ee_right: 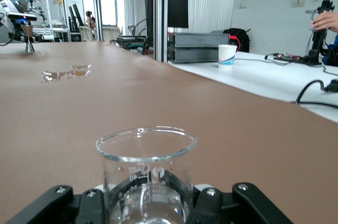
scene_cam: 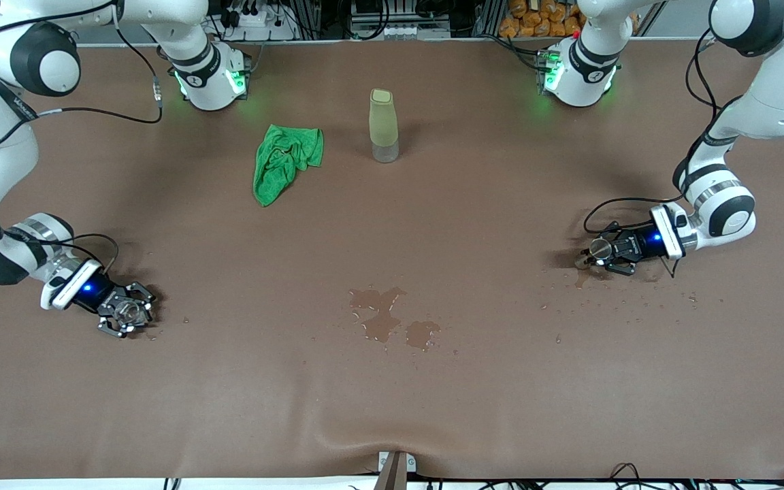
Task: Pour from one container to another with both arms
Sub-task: 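Lift the beaker with the right gripper while the left gripper lifts the jigger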
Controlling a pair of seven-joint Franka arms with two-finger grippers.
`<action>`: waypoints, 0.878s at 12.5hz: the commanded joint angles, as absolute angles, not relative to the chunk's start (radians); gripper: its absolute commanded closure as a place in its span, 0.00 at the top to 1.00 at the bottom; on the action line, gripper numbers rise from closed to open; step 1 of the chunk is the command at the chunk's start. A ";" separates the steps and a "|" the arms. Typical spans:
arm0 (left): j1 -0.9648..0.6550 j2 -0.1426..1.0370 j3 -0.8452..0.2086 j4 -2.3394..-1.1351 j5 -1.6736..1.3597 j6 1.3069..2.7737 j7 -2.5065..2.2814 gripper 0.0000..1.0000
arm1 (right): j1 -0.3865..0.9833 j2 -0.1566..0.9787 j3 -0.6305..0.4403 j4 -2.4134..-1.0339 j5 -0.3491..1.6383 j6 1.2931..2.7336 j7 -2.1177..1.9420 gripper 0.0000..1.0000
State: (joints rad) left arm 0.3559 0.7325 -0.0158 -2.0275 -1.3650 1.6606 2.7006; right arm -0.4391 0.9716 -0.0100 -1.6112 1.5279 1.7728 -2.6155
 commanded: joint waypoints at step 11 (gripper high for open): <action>0.152 0.643 -0.140 -2.000 -1.820 1.802 2.674 0.00 | -0.348 0.933 0.043 -1.555 1.621 1.764 -2.524 0.00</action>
